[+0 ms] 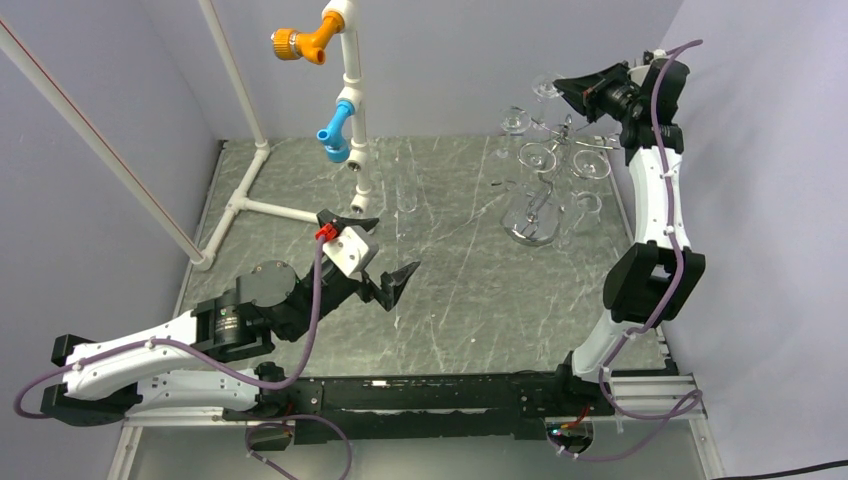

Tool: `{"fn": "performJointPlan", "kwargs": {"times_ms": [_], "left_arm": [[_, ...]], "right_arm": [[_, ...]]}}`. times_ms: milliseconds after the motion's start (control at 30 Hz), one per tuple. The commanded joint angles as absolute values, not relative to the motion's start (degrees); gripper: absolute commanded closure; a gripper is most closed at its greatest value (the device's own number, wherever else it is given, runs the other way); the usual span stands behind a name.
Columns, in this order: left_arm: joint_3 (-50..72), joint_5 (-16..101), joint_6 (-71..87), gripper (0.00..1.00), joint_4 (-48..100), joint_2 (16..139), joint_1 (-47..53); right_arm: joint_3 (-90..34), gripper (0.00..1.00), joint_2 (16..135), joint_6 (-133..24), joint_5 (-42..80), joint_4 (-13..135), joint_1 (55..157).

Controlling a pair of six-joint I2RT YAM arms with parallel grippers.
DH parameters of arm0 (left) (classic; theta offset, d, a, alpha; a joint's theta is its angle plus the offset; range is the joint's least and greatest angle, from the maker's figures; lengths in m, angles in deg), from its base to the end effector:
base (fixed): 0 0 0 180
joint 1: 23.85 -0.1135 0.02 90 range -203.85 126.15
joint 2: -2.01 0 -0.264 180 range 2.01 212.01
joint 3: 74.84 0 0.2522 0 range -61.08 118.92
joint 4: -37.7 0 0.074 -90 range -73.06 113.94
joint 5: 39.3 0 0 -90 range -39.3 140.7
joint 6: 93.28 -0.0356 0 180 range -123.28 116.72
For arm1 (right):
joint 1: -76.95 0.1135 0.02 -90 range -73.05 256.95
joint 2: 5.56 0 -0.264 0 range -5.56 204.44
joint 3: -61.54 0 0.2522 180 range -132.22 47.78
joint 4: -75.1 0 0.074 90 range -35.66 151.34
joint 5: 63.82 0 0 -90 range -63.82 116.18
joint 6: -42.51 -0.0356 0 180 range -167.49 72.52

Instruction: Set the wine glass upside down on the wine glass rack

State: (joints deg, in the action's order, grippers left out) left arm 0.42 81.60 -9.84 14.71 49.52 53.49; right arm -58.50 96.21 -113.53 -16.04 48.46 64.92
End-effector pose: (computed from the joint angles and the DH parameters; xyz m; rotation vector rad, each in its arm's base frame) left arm 0.0549 -0.1609 0.4343 0.6515 1.3825 -0.5914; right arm 0.4086 -0.0626 0.4364 0.6564 1.7466 1.3030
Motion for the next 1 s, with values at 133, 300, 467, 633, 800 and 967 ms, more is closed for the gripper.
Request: {"fn": "performJointPlan", "kwargs": {"times_ms": [133, 300, 467, 633, 800, 967], "left_arm": [[0.73, 81.28, -9.43, 0.01, 17.62, 49.65, 53.72], [0.52, 81.51, -9.34, 0.01, 17.87, 49.48, 53.72], [0.38, 81.64, -9.51, 0.01, 18.05, 49.64, 53.76], [0.4, 81.81, -9.92, 0.01, 18.3, 50.15, 53.76], [0.53, 81.81, -10.14, 0.01, 18.43, 50.59, 53.67], [0.54, 81.59, -9.81, 0.01, 18.49, 51.1, 53.67]], "right_arm": [[-61.56, 1.0, 94.55, -112.23, -13.35, 48.86, 64.03], [-63.78, 1.0, 96.14, -111.42, -10.65, 47.16, 63.95], [-65.53, 1.0, 97.64, -111.29, -9.47, 47.71, 63.99], [-66.48, 1.0, 98.94, -111.8, -8.42, 48.92, 64.06], [-67.89, 1.0, 100.64, -111.8, -7.98, 49.66, 64.66], [-69.1, 1.0, 102.17, -111.67, -7.11, 50.43, 65.7]]}}
